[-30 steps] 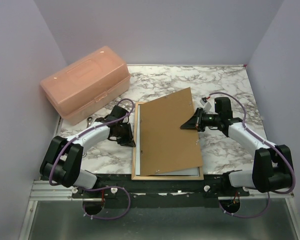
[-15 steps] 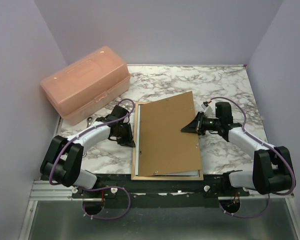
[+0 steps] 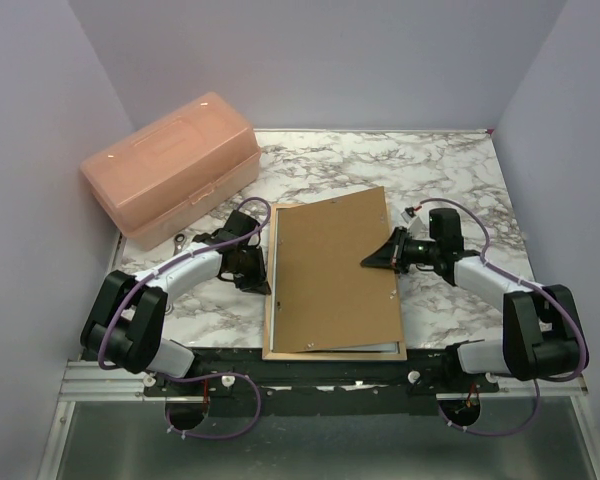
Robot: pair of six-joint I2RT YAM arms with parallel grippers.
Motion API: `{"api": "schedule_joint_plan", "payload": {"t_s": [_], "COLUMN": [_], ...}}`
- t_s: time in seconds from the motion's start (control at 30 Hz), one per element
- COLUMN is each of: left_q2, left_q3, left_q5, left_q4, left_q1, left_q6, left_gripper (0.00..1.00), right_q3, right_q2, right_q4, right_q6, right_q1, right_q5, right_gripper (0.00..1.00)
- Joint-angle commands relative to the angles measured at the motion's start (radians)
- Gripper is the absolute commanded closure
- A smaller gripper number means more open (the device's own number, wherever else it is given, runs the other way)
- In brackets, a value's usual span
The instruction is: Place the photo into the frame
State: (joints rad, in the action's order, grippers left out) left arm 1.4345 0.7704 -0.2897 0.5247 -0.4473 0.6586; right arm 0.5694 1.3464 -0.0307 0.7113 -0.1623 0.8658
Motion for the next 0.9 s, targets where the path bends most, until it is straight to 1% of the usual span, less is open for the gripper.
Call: {"api": "schedule_joint_plan", "payload": {"t_s": [0.0,0.17,0.27,0.5,0.67,0.77,0.87], "left_q2": [0.002,0.019,0.021,0.017,0.015,0.024,0.030], "left_q3": [0.029,0.045,0.053,0.066,0.063,0.064,0.072], "left_q5": [-0.004,-0.008,-0.009,-0.001,0.003,0.002,0.001], "left_q4": [-0.006,-0.011,-0.012,0.006,0.008,0.003,0.003], "left_q1": [-0.013,-0.018,-0.022,-0.027,-0.028,-0.030,-0.030], "left_q6": [0.001,0.002,0.006,0.003,0.001,0.001,0.001], "left_gripper": [0.85,0.84,0.84,0.85,0.83,0.82,0.81], "right_q3": [-0.041,-0.040,-0.027,-0.014,0.007,0.019,0.036], "right_q2": [0.029,0.042,0.079,0.129,0.136,0.129,0.131], "right_q4": [-0.030,-0.006,0.011,0.023,0.079,0.105,0.129], "right_q6": [-0.015,-0.044,-0.058,-0.068,-0.090,-0.100,-0.112], "right_q1": [-0.005,-0.011,-0.024,-0.076,-0.093,-0.110,-0.128], "right_q5": [-0.014,-0.047,-0.059,-0.119,-0.167,-0.201,-0.234], "right_gripper": [0.99,0.99,0.99,0.98,0.85,0.80,0.70]}}
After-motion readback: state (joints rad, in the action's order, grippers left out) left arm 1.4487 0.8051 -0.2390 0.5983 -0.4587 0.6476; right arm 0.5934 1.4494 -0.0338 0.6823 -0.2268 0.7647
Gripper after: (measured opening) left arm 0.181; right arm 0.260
